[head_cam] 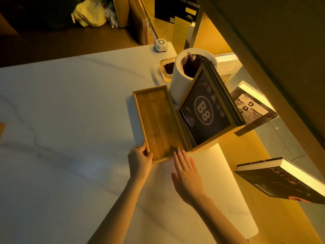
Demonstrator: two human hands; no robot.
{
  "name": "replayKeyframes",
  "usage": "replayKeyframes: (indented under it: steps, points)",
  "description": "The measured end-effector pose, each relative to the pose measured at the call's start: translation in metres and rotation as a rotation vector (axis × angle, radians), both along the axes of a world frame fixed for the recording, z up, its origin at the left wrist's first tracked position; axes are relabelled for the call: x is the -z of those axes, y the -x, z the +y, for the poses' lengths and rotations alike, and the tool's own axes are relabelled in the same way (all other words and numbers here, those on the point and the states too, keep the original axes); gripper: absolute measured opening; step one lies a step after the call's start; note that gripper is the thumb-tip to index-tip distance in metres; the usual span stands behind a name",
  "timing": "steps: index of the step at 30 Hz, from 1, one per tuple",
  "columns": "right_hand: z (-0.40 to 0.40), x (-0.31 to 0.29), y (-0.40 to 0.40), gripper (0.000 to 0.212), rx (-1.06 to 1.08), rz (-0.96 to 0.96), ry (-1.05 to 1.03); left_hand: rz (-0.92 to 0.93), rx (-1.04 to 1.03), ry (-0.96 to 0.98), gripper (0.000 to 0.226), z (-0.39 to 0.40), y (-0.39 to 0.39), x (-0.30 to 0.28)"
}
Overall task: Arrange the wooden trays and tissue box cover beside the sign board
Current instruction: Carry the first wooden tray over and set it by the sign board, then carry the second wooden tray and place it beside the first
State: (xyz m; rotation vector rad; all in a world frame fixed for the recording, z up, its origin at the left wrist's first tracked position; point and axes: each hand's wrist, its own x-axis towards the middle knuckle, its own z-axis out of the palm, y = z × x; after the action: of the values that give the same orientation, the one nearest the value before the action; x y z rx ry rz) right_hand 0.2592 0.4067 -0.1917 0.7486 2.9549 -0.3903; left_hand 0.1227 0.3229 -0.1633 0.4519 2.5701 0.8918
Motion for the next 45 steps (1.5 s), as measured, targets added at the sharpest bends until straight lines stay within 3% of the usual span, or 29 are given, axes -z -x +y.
replayKeyframes:
  steps: [17, 25, 28, 35, 41, 45]
  points:
    - [0.0, -0.004, 0.004, 0.065, 0.009, -0.068, -0.021, 0.003, 0.065, 0.005, 0.026, -0.001, 0.005, -0.003]
    - [0.008, -0.044, 0.029, 0.034, -0.05, 0.099, 0.113, -0.085, 0.136, -0.028, 0.02, -0.014, 0.008, -0.023]
    - [0.007, -0.067, 0.049, 0.022, -0.186, 0.17, 0.197, -0.025, 0.069, 0.007, 0.023, -0.039, 0.013, -0.039]
    - [-0.044, -0.118, 0.115, 0.026, -0.422, 0.002, 0.089, 0.211, 0.164, 0.135, 0.031, -0.12, 0.031, -0.093]
    - [-0.137, -0.152, 0.165, 0.028, -0.524, 0.106, 0.029, 0.456, 0.076, 0.102, 0.024, -0.217, 0.06, -0.121]
    - [-0.206, -0.162, 0.187, 0.027, -0.533, 0.252, 0.067, 0.523, 0.052, 0.066, 0.026, -0.289, 0.088, -0.132]
